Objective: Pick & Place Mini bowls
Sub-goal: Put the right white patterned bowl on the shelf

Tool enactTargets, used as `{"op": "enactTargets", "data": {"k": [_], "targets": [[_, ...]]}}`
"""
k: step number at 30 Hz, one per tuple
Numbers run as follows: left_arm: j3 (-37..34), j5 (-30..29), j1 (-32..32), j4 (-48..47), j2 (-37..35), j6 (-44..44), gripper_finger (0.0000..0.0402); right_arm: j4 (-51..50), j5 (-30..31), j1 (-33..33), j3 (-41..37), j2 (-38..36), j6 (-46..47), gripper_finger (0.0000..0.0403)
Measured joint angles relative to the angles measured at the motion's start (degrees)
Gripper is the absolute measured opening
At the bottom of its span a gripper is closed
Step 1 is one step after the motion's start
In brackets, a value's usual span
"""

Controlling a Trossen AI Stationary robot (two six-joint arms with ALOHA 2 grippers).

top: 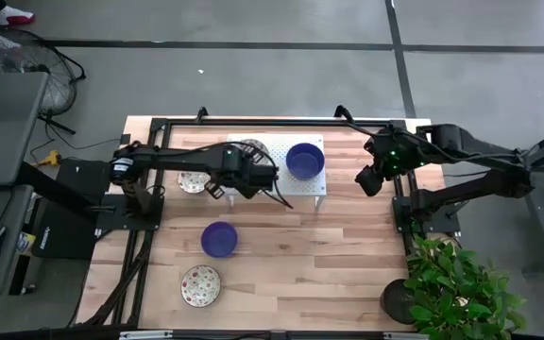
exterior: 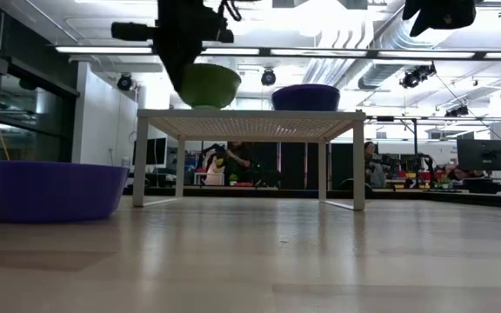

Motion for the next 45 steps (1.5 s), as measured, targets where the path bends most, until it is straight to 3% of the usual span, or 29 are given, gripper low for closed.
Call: {"op": "enactTargets", "data": {"k": [2,8,45], "targets": [[-3.03,1.21,0.25,4.84,-2.21,0.7,0.0005,0.01,0.0,0.0,0.0,0.0,-0.07,0.0149],[-7.14,2.53,0.22,7.15,-4.17,2.35,0.0005,0.28,0.92,0.0,-0.01,0.0,-0.4,0.0149],[-7.25,2.53,2.74,10.43,-4.2,4.07,0.0005,0.56,2.61,0.0,-0.01,0.0,-1.68,0.0149]]}}
